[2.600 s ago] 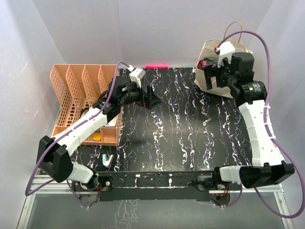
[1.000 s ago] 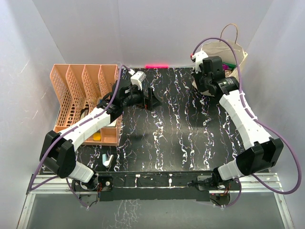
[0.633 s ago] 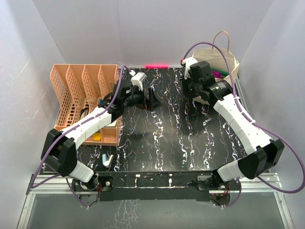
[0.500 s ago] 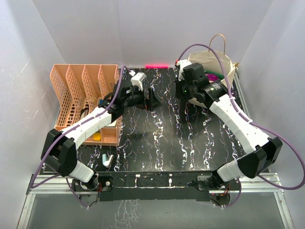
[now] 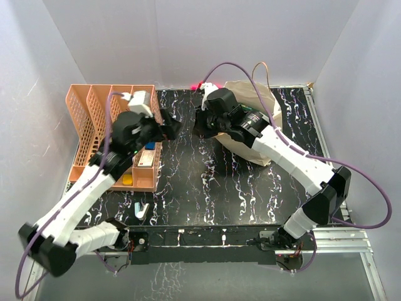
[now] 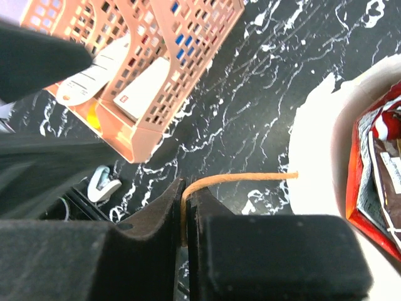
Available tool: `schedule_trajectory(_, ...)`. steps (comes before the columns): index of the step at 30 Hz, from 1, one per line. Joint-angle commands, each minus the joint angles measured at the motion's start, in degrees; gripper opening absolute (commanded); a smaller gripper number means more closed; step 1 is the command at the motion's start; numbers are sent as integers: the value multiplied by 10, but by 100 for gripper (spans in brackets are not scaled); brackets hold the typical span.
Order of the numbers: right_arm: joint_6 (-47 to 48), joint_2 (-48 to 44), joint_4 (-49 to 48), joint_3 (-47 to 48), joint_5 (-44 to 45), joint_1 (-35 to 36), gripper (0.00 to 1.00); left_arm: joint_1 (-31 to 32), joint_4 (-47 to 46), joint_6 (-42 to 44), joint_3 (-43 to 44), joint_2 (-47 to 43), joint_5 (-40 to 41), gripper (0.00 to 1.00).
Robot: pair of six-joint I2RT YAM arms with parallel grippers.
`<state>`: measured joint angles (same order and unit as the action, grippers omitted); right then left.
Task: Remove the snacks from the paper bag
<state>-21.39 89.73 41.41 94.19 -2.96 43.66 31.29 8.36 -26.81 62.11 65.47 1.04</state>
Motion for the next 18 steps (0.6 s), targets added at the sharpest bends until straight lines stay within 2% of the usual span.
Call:
schedule_trajectory(1, -30, -13, -100, 13, -18, 1, 13, -4, 83, -50, -20, -107, 84, 98)
schedule_trajectory(4, -28, -23, -90, 12, -12, 2, 26, -4, 112, -72, -30, -149, 78, 98)
schedule_trajectory(9, -13, -80, -89, -11, 32, 2, 56, -5, 101, -102, -30, -168, -33, 98)
schedule_trajectory(13, 6, -147, -88, -46, 75, 2, 86, -5, 66, -135, -26, -142, -134, 98)
schedule_trajectory(14, 13, -163, -86, -55, 93, 2, 97, -5, 49, -146, -29, -134, -160, 98)
schedule_trajectory(18, 22, -210, -50, -58, 217, 0, 98, -5, -14, -194, -40, -96, -230, 98)
